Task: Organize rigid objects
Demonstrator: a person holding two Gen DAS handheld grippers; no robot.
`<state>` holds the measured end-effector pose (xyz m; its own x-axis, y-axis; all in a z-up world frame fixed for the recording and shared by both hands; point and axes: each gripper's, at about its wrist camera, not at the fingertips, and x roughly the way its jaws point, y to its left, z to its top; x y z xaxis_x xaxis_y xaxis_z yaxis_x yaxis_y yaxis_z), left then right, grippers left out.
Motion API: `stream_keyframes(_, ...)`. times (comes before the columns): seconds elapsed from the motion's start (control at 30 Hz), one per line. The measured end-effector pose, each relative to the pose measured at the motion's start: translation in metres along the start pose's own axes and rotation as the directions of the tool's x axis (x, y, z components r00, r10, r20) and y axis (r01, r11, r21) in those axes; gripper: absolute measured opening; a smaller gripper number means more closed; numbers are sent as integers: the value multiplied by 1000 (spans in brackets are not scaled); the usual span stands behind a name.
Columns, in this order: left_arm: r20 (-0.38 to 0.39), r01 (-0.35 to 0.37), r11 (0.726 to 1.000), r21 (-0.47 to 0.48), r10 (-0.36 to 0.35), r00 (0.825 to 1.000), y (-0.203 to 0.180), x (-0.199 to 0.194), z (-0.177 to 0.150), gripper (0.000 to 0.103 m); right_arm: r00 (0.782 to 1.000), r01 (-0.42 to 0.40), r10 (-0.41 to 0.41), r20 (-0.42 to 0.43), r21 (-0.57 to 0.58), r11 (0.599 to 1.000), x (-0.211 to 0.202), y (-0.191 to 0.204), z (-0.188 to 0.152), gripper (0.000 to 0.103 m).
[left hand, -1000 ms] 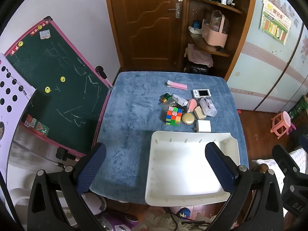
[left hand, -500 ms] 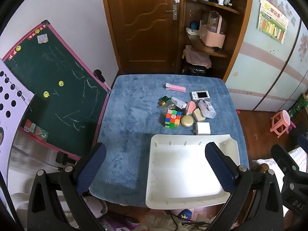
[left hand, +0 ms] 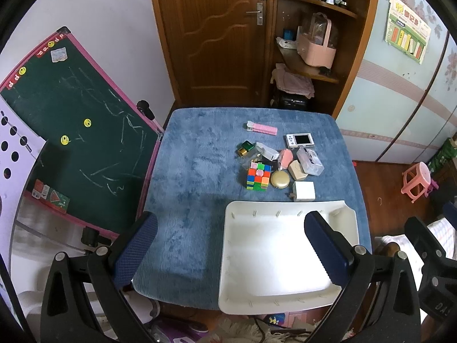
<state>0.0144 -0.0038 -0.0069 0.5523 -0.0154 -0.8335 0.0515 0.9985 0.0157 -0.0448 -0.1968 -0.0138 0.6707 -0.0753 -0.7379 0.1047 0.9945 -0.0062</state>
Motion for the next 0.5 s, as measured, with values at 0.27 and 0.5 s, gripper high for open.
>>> stream_keyframes(0.27, -6, 15, 1000, 11, -15, 1000, 4, 8, 10, 102, 1000, 15, -15, -9, 16, 1000, 6, 4, 5, 103)
stream_keyframes(0.5, -10, 32, 999, 34, -31, 999, 8, 13, 16, 102, 999, 26, -25, -26, 31, 999, 9, 11, 10, 103)
